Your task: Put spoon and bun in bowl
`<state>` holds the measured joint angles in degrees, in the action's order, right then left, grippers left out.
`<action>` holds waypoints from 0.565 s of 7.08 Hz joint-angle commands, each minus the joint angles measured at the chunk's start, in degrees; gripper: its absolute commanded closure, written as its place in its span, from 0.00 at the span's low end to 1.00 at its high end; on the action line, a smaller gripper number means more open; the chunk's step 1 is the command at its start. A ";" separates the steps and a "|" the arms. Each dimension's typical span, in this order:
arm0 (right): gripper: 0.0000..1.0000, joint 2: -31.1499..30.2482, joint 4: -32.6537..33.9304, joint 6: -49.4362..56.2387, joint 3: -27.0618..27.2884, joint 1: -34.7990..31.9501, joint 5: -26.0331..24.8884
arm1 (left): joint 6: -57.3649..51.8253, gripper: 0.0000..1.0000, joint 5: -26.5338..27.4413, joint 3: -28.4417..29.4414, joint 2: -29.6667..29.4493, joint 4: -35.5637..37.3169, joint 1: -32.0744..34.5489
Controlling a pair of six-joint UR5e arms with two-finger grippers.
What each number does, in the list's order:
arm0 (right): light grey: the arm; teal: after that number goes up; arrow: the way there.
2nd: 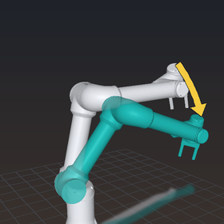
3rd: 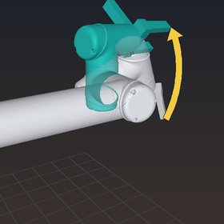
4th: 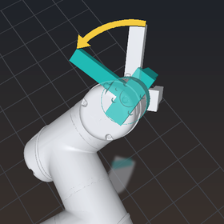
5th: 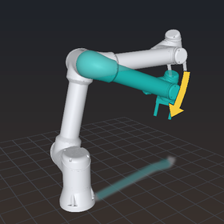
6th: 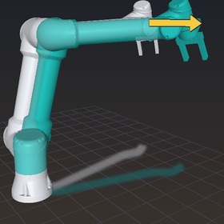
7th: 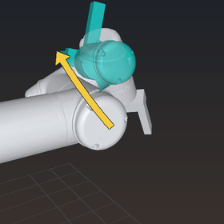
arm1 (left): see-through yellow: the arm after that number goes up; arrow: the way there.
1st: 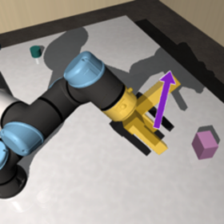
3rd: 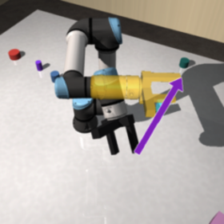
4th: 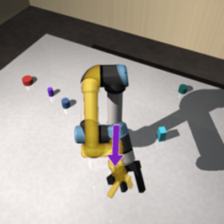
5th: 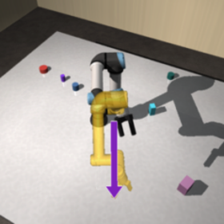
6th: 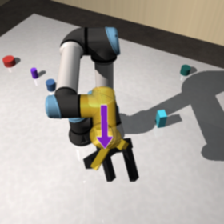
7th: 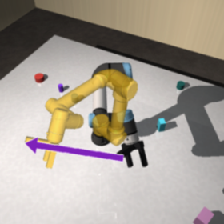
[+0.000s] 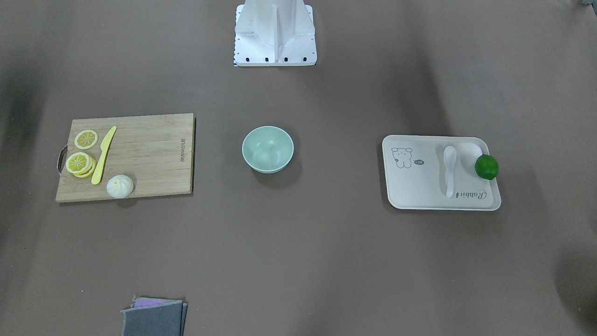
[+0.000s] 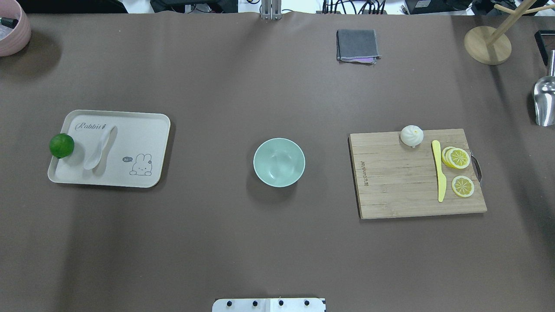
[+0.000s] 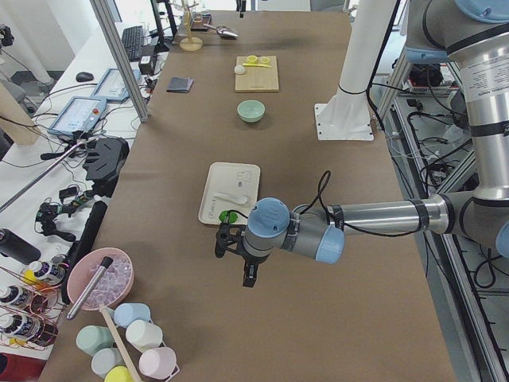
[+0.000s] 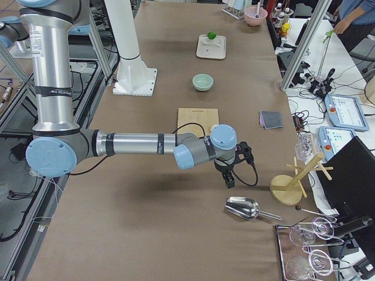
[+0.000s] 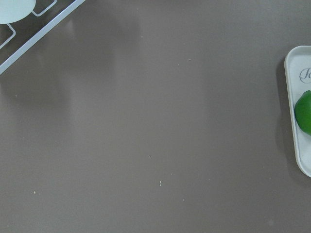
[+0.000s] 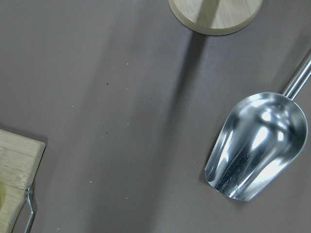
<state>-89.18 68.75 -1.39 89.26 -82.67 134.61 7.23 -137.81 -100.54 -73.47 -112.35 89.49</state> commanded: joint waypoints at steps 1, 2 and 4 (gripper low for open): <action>0.00 -0.55 -3.44 -0.10 -0.76 0.23 0.21 | 0.07 0.01 0.00 0.00 0.08 -1.80 0.07; 0.00 -0.91 -3.71 -0.27 -0.84 0.66 0.12 | -0.02 0.01 0.00 -0.18 0.69 -2.08 -0.02; 0.00 -1.09 -3.98 -0.01 -0.76 1.10 0.38 | 0.24 0.02 -0.09 -0.44 0.18 -2.17 -0.02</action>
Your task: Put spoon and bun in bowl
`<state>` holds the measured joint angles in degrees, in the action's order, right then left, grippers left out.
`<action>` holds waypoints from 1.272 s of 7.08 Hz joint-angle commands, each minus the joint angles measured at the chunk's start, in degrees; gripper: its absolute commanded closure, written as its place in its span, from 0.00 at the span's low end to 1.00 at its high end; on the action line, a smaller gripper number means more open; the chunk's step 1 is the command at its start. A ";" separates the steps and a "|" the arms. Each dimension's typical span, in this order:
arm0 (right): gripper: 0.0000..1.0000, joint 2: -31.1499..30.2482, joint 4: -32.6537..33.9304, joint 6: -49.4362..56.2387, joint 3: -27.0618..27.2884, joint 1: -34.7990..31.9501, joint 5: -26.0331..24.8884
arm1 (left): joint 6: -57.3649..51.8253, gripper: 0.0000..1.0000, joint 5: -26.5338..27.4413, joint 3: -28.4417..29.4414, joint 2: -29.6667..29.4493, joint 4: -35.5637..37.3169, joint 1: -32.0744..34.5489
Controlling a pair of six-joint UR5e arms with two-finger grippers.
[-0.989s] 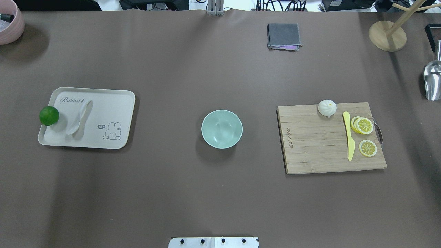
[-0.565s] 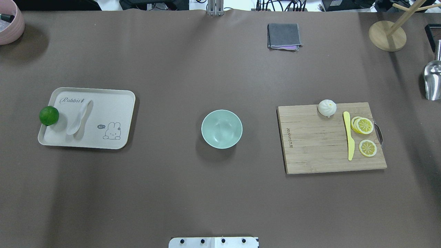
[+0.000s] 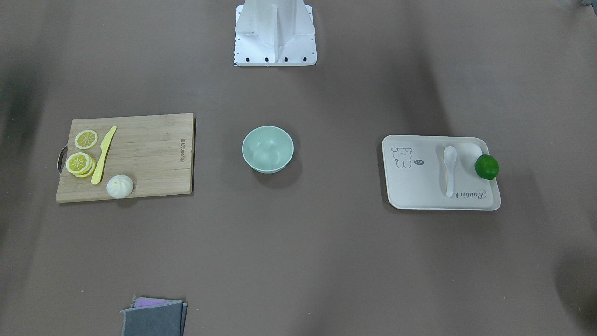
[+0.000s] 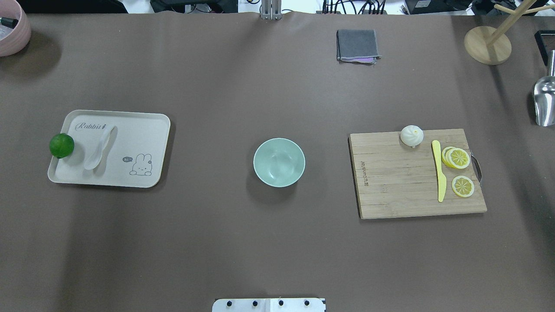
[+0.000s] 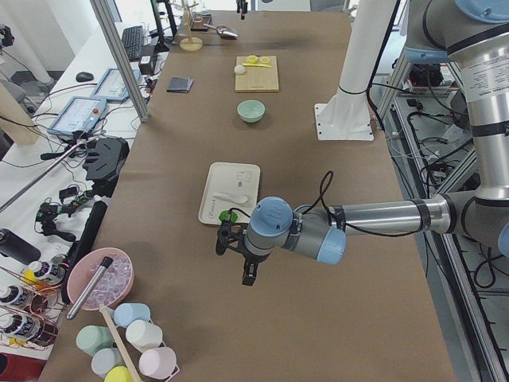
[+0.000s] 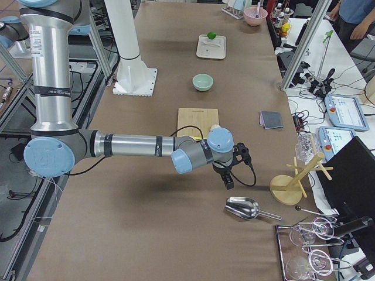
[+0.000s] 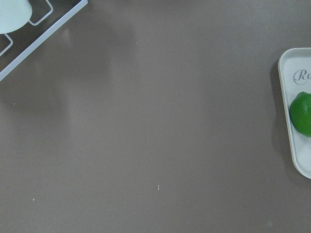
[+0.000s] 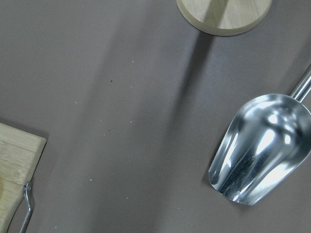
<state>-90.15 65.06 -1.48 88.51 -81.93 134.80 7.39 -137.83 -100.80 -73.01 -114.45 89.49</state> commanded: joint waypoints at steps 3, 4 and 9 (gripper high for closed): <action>0.00 -0.03 -1.60 -0.45 0.00 1.42 1.34 | 3.48 0.03 -2.79 -2.36 -0.81 -0.51 -0.10; 0.00 -0.03 -1.60 -0.72 0.35 1.77 1.43 | 5.78 0.02 -2.71 -2.55 -2.03 -0.60 -1.58; 0.01 3.21 -4.77 -21.45 8.70 15.72 -2.77 | 28.42 0.07 8.17 -1.07 -16.85 1.50 -22.90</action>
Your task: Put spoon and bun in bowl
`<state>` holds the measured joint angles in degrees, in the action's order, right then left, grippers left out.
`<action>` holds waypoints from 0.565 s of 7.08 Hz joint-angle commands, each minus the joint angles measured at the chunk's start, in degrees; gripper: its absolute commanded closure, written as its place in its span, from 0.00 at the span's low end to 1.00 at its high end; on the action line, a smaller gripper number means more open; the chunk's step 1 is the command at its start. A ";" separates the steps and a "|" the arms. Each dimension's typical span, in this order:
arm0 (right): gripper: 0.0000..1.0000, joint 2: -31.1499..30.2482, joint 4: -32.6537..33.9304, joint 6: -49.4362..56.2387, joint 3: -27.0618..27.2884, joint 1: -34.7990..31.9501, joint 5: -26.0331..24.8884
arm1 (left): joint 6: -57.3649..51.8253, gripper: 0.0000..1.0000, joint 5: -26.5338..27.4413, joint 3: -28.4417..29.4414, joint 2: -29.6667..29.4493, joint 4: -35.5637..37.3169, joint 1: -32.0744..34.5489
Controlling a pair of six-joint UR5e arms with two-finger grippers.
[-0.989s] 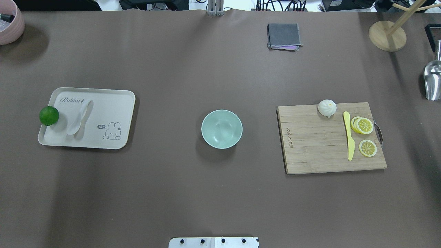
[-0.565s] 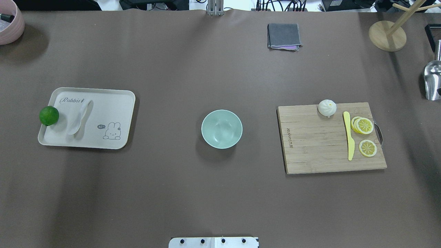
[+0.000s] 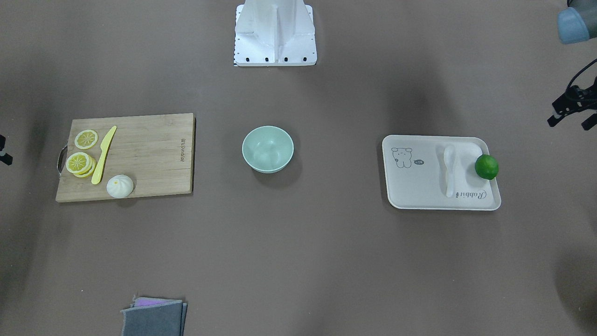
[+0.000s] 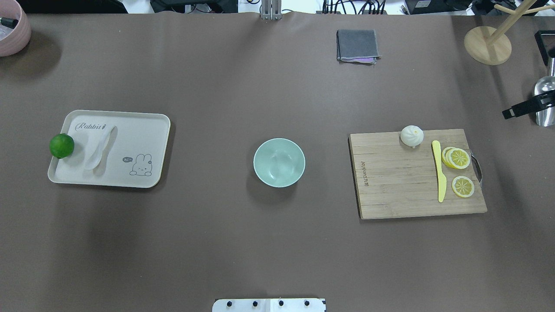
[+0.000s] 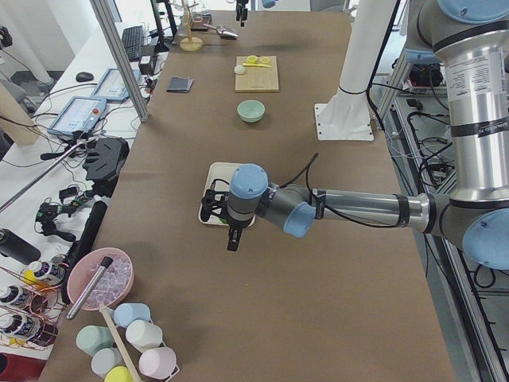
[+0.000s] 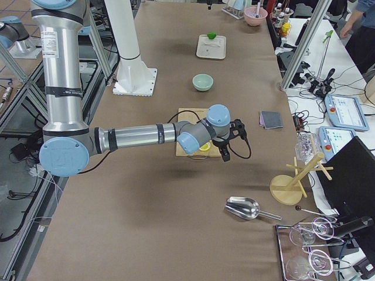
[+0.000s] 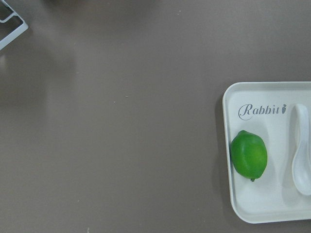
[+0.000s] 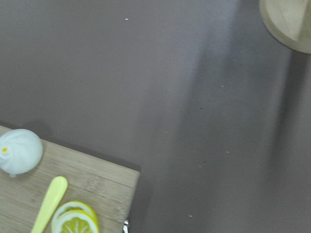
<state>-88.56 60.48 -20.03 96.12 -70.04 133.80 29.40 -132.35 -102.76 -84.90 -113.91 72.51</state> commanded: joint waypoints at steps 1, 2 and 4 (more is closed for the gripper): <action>0.02 2.94 -0.10 -4.30 1.09 5.86 -1.97 | 7.77 0.08 5.67 2.81 -8.41 1.23 -10.06; 0.02 3.82 0.08 -4.40 1.00 7.10 -2.75 | 7.87 0.08 7.18 7.18 -13.66 1.23 -12.37; 0.02 6.10 0.34 -7.97 0.82 9.65 -3.55 | 8.40 0.11 10.35 13.19 -19.42 1.15 -17.47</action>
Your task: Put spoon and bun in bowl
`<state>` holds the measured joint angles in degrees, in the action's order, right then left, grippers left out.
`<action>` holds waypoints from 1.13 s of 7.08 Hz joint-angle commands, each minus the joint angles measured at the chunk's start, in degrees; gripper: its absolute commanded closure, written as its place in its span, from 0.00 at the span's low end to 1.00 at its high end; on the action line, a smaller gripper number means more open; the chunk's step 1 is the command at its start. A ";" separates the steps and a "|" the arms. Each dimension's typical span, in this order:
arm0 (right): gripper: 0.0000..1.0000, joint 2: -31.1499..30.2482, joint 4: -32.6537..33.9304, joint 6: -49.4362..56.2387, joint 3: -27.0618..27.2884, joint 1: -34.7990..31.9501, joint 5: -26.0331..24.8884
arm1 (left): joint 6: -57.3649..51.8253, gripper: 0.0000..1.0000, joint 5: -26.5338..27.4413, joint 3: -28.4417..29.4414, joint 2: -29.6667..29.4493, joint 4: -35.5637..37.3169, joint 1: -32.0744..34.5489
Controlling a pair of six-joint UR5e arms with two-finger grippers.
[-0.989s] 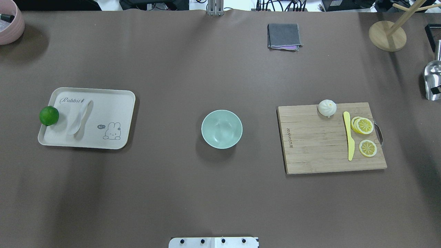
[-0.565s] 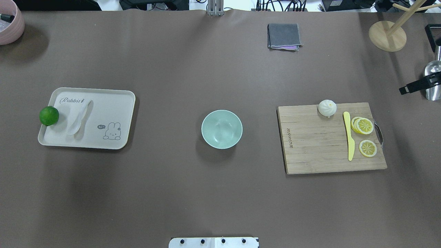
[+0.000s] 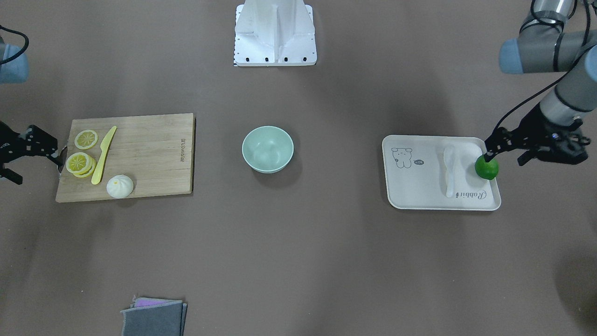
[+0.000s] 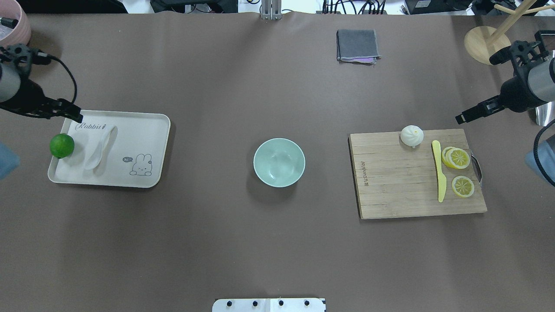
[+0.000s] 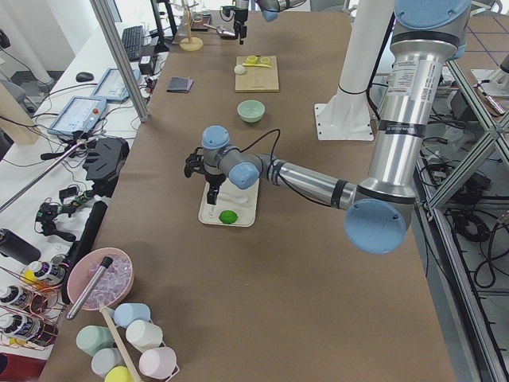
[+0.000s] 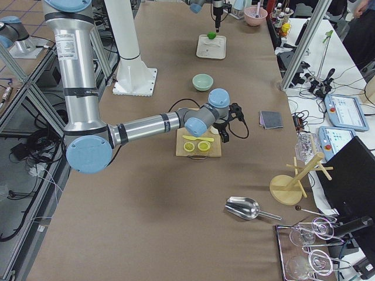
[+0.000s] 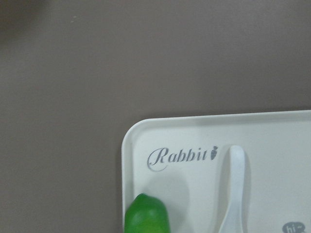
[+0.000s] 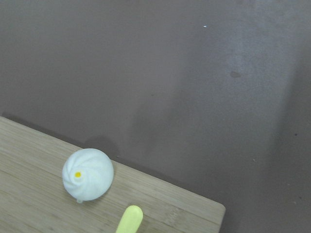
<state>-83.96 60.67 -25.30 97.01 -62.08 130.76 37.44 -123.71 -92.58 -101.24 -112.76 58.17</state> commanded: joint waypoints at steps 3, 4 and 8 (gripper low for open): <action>0.02 3.10 0.15 -5.20 -0.41 5.29 -2.70 | 0.17 0.20 1.81 3.89 -2.56 -0.27 -6.30; 0.02 3.63 0.15 -5.20 -0.50 5.91 -2.79 | 0.52 0.23 1.81 4.59 -2.82 -0.53 -7.09; 0.04 4.25 0.15 -5.99 -0.50 6.79 -3.05 | -0.26 1.00 1.81 5.83 -3.00 -0.71 -7.98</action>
<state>-79.86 60.82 -30.92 96.50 -55.48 127.72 37.57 -121.93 -86.82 -104.24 -113.50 50.23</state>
